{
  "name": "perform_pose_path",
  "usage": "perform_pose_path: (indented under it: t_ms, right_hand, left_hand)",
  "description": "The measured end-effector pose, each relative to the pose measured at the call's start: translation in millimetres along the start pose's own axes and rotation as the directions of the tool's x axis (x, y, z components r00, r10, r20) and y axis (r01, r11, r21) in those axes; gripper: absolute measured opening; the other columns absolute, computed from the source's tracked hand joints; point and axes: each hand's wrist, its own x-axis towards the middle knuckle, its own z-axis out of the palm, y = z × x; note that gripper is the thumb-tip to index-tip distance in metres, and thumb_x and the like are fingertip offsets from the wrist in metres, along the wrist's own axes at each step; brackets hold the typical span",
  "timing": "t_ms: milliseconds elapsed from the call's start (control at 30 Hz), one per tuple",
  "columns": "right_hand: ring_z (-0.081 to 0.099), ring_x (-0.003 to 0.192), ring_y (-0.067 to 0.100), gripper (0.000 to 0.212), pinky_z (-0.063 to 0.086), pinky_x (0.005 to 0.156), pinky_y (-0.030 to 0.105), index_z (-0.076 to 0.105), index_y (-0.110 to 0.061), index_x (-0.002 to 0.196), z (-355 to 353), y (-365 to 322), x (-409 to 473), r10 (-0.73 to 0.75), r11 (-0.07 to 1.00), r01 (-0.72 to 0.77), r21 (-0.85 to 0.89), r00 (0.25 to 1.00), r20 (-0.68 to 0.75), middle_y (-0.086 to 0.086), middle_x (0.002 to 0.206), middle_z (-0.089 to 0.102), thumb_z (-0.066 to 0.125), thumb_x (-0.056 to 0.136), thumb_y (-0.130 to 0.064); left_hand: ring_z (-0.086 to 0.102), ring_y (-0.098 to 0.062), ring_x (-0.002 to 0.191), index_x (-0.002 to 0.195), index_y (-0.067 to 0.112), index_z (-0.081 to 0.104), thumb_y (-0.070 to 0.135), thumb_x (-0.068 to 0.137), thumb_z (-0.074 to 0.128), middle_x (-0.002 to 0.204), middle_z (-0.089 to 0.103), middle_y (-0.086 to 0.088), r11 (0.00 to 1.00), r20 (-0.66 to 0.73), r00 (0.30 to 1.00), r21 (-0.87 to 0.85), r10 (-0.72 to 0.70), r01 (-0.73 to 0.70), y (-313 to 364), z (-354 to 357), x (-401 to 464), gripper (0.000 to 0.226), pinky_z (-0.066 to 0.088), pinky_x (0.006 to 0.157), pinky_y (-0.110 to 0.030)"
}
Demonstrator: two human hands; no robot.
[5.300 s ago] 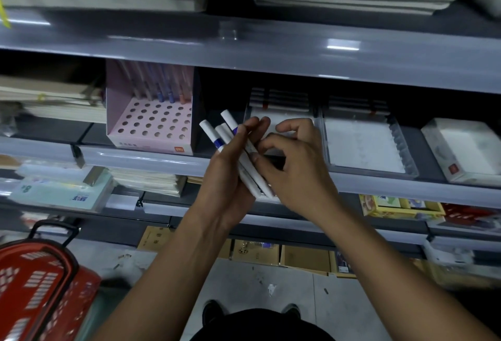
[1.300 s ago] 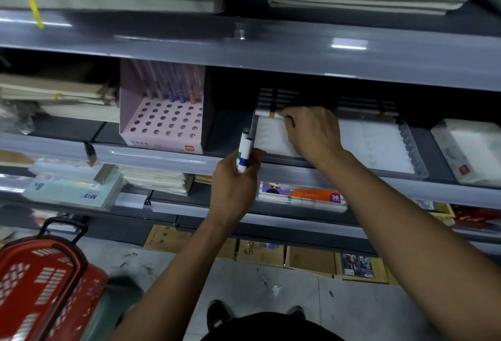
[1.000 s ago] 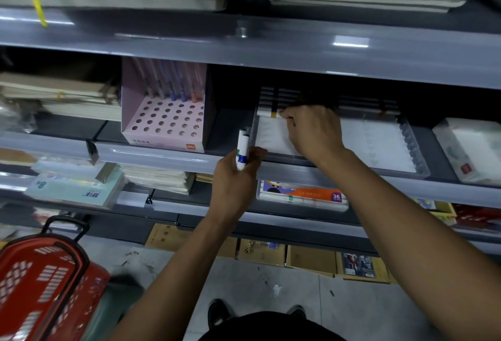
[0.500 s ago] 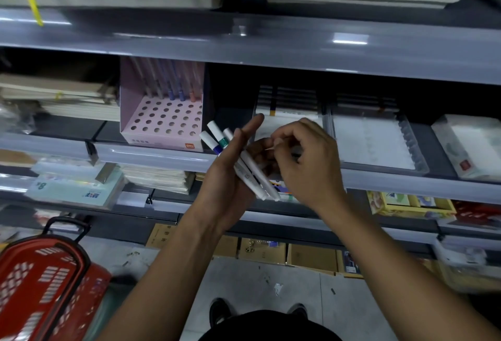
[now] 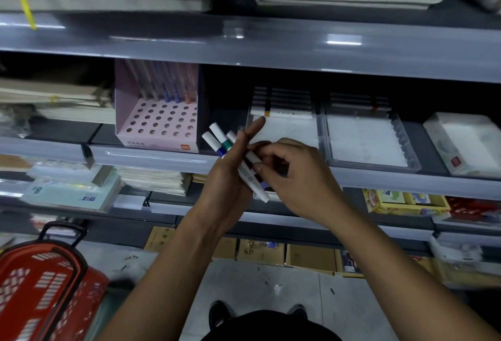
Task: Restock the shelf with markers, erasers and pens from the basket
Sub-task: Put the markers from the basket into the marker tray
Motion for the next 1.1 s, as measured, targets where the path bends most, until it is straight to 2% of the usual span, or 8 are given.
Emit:
perform_pose_path:
  t_ms: [100, 233, 300, 367, 533, 633, 833, 1100]
  right_hand:
    - [0.059, 0.084, 0.007, 0.017, 0.054, 0.076, 0.035, 0.073, -0.029, 0.112, -4.8, 4.1, 2.6, -0.039, 0.99, 0.032, -0.14, 0.998, -0.047, -0.012, 0.096, 0.056, 0.07, 0.095, -0.029]
    - [0.058, 0.087, 0.009, 0.013, 0.054, 0.079, 0.036, 0.071, -0.025, 0.105, -13.5, 11.3, 7.5, -0.046, 0.979, 0.027, -0.201, 0.995, -0.089, -0.009, 0.101, 0.051, 0.072, 0.093, -0.02]
    - [0.058, 0.086, 0.011, 0.013, 0.054, 0.079, 0.038, 0.071, -0.023, 0.103, -17.0, 15.0, 11.0, -0.055, 0.976, 0.028, -0.218, 0.991, -0.119, -0.008, 0.101, 0.052, 0.073, 0.092, -0.018]
    - [0.057, 0.084, 0.011, 0.012, 0.053, 0.079, 0.038, 0.069, -0.023, 0.102, -19.6, 18.9, 15.4, -0.063, 0.974, 0.03, -0.223, 0.988, -0.14, -0.008, 0.101, 0.054, 0.072, 0.092, -0.018]
    - [0.054, 0.085, 0.011, 0.01, 0.053, 0.077, 0.033, 0.067, -0.02, 0.104, -18.9, 29.5, 28.2, -0.068, 0.972, 0.024, -0.233, 0.981, -0.184, -0.007, 0.102, 0.053, 0.069, 0.094, -0.02]
    - [0.059, 0.088, 0.018, 0.013, 0.051, 0.078, 0.031, 0.068, -0.018, 0.108, -17.8, 38.2, 42.8, -0.053, 0.961, 0.005, -0.277, 0.984, -0.168, -0.004, 0.103, 0.056, 0.069, 0.095, -0.021]
    - [0.065, 0.091, 0.021, 0.018, 0.057, 0.081, 0.038, 0.074, -0.018, 0.113, -15.0, 50.0, 76.5, 0.015, 0.951, -0.053, -0.304, 0.992, -0.124, 0.003, 0.103, 0.073, 0.07, 0.096, -0.021]
    - [0.071, 0.1, 0.026, 0.021, 0.058, 0.091, 0.038, 0.077, -0.019, 0.116, -9.8, 51.6, 88.2, 0.08, 0.927, -0.121, -0.356, 0.989, -0.128, 0.005, 0.11, 0.077, 0.064, 0.099, -0.021]
  left_hand:
    - [0.074, -0.03, 0.109, 0.145, 0.014, 0.06, 0.045, 0.108, 0.042, 0.119, 0.075, -0.018, 0.994, -0.101, 0.995, 0.109, 0.023, -0.012, -1.2, -2.2, 1.0, 0.051, 0.061, 0.084, -0.036]
    - [0.077, -0.031, 0.083, 0.118, 0.009, 0.069, 0.044, 0.108, 0.046, 0.088, 0.078, -0.014, 0.933, -0.271, 0.949, 0.356, 0.164, -0.059, -7.0, -11.5, 1.9, 0.044, 0.062, 0.074, -0.044]
    - [0.062, -0.019, 0.052, 0.103, 0.014, 0.072, 0.042, 0.109, 0.049, 0.057, 0.062, -0.002, 0.875, -0.352, 0.903, 0.481, 0.248, -0.052, -9.6, -16.3, 4.5, 0.037, 0.054, 0.057, -0.035]
    - [0.046, -0.011, 0.042, 0.097, 0.023, 0.076, 0.036, 0.108, 0.053, 0.048, 0.048, 0.007, 0.813, -0.373, 0.877, 0.581, 0.304, -0.035, -11.9, -20.1, 7.8, 0.029, 0.041, 0.048, -0.03]
    - [0.057, 0.0, 0.058, 0.091, 0.035, 0.077, 0.022, 0.104, 0.06, 0.068, 0.071, 0.007, 0.635, -0.259, 0.884, 0.77, 0.39, -0.055, -16.2, -23.7, 9.5, 0.025, 0.044, 0.059, -0.029]
    - [0.062, -0.005, 0.078, 0.09, 0.039, 0.076, 0.02, 0.103, 0.061, 0.087, 0.076, -0.004, 0.601, -0.229, 0.881, 0.795, 0.415, -0.077, -18.9, -27.2, 11.1, 0.027, 0.048, 0.069, -0.013]
    - [0.067, 0.01, 0.098, 0.102, 0.029, 0.078, 0.023, 0.104, 0.061, 0.1, 0.076, 0.019, 0.601, -0.22, 0.886, 0.795, 0.407, -0.078, -20.4, -31.5, 11.9, 0.018, 0.043, 0.074, 0.002]
    - [0.064, 0.015, 0.086, 0.102, 0.034, 0.076, 0.028, 0.104, 0.061, 0.084, 0.073, 0.03, 0.593, -0.221, 0.876, 0.8, 0.428, -0.089, -22.6, -34.0, 10.7, 0.017, 0.042, 0.07, 0.002]
